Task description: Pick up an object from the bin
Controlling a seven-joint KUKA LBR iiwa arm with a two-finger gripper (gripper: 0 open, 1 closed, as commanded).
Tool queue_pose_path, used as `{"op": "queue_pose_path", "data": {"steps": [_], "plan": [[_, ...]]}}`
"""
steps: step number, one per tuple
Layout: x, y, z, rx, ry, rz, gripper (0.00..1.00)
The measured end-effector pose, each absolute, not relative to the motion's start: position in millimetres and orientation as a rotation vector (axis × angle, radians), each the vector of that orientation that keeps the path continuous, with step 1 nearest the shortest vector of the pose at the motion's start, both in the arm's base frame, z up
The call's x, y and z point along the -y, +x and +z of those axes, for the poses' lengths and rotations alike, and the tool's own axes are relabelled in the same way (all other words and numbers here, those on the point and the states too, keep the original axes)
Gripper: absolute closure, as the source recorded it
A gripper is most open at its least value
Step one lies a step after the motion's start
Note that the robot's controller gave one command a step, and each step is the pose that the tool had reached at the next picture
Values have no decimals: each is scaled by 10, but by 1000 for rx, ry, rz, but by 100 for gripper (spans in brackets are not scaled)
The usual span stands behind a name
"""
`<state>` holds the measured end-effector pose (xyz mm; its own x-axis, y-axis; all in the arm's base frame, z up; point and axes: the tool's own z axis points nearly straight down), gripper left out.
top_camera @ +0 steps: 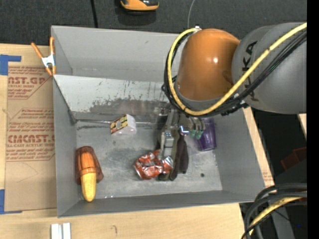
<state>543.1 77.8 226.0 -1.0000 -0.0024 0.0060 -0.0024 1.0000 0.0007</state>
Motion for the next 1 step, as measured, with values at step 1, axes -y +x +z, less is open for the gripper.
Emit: {"op": "queue_pose_path", "data": {"steps": [1], "plan": [[-774,5448,2302,3144,2,-2,0]]}}
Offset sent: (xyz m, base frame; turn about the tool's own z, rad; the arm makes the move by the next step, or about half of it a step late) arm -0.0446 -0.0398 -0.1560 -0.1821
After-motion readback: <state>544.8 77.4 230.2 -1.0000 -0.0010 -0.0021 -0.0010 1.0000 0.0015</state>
